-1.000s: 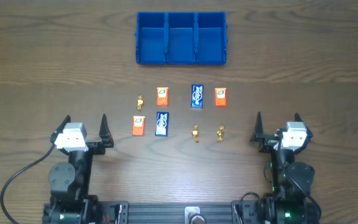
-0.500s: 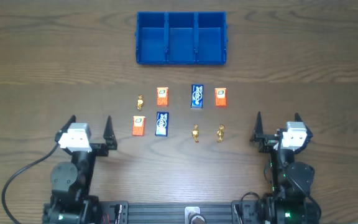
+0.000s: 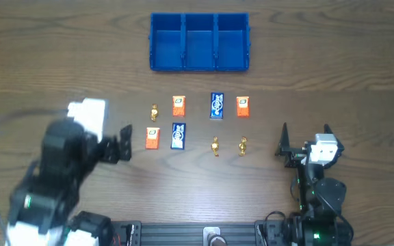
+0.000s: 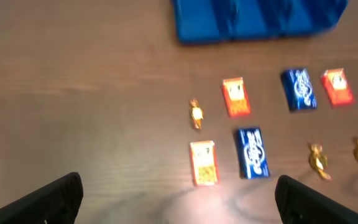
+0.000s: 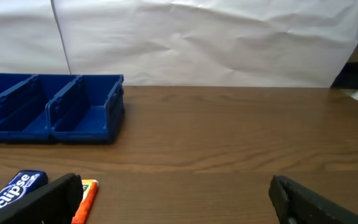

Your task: Sort Candies Into Trays

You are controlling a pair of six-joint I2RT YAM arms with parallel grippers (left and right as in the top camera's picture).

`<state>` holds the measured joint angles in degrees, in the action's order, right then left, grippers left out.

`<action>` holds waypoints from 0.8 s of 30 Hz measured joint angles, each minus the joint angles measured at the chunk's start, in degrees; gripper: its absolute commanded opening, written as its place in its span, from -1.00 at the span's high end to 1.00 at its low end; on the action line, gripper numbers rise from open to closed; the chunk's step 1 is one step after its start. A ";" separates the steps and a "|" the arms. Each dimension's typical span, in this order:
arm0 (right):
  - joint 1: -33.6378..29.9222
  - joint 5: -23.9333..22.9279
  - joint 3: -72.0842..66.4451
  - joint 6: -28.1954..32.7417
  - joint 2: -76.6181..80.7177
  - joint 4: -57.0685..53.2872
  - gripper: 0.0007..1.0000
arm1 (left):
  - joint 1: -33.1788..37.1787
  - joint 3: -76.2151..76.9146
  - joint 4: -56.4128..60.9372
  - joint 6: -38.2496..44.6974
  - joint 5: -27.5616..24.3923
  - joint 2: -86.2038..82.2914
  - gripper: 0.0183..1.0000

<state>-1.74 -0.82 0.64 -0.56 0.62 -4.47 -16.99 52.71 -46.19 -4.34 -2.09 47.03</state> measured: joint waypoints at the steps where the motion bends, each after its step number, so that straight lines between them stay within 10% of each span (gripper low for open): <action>1: 0.00 0.00 0.00 0.00 0.00 -0.02 -1.00 | -0.55 1.27 -0.48 -0.50 -0.11 3.04 -1.00; 24: 0.00 0.00 0.00 0.00 0.00 0.00 -1.00 | -8.79 4.02 2.43 -15.26 -0.59 47.58 -0.97</action>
<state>-1.74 -0.82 0.64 -0.56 0.62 -4.47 -25.78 56.73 -43.77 -19.59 -2.68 94.61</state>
